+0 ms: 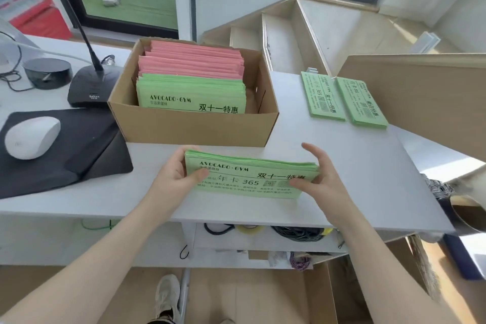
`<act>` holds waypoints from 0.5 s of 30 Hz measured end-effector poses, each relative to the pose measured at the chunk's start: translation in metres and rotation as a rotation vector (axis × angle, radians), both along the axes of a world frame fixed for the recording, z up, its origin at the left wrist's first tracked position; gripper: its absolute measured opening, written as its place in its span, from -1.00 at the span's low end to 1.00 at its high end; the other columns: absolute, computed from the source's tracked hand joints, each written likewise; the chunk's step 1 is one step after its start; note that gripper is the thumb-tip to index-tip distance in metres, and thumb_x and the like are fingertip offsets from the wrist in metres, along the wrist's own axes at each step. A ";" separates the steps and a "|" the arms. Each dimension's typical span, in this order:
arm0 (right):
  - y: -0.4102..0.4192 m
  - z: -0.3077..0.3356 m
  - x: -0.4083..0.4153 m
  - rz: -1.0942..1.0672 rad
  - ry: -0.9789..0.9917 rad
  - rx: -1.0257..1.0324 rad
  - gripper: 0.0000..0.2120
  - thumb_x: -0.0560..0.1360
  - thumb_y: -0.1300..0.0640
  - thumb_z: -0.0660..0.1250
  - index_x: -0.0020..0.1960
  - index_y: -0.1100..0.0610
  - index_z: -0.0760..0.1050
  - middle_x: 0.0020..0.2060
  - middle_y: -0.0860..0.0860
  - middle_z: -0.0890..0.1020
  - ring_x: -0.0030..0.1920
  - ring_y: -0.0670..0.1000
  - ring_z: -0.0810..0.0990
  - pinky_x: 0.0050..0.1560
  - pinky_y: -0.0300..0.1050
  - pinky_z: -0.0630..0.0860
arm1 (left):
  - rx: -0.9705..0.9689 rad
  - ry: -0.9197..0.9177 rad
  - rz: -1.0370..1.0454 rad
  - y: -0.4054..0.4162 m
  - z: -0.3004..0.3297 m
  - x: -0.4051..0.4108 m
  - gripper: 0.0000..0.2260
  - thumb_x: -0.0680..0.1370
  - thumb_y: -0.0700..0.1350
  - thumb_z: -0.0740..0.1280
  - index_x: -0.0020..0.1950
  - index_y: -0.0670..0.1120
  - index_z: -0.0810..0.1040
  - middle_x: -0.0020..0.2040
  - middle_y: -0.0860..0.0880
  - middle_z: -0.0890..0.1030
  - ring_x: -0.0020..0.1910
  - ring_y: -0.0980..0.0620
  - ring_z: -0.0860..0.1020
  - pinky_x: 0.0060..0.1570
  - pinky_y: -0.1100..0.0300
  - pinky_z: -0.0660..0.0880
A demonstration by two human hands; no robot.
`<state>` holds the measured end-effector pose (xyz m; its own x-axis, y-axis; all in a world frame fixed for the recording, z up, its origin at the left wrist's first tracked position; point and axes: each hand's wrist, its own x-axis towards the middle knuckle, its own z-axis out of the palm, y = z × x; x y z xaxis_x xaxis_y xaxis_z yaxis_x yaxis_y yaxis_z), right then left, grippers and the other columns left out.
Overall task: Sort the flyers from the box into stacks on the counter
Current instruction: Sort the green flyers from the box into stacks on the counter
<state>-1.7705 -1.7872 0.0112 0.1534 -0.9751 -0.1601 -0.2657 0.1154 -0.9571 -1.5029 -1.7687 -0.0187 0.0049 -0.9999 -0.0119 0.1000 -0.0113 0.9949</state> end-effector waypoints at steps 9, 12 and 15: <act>0.001 -0.009 0.015 -0.193 -0.289 -0.101 -0.74 0.45 0.43 0.28 0.10 0.22 0.47 -0.08 -0.01 0.68 -0.04 -0.03 0.65 -0.09 -0.25 0.56 | -0.065 0.059 0.094 -0.001 0.007 -0.015 -0.72 0.55 -0.42 0.16 0.00 -0.02 0.39 -0.11 0.03 0.57 -0.12 0.21 0.56 -0.12 0.38 0.47; 0.000 -0.011 0.015 -0.187 -0.225 -0.063 -0.73 0.43 0.41 0.33 0.05 0.13 0.45 -0.08 0.00 0.65 -0.05 -0.05 0.64 -0.11 -0.24 0.54 | -0.025 0.066 0.112 -0.003 0.007 -0.017 -0.73 0.54 -0.41 0.14 0.00 -0.04 0.41 -0.14 0.00 0.55 -0.20 0.21 0.55 -0.21 0.38 0.48; 0.001 -0.011 0.017 -0.247 -0.274 -0.072 -0.76 0.46 0.35 0.33 0.07 0.13 0.45 -0.11 0.00 0.63 -0.11 -0.10 0.62 -0.15 -0.28 0.53 | 0.037 0.145 0.216 -0.007 0.011 -0.020 -0.88 0.58 -0.25 0.17 -0.11 -0.07 0.42 -0.21 -0.01 0.51 -0.34 0.24 0.52 -0.34 0.41 0.45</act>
<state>-1.7533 -1.7864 0.0003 -0.0598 -0.9954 -0.0750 0.0284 0.0734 -0.9969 -1.5234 -1.7755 -0.0080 0.2134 -0.9749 -0.0643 0.2452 -0.0103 0.9694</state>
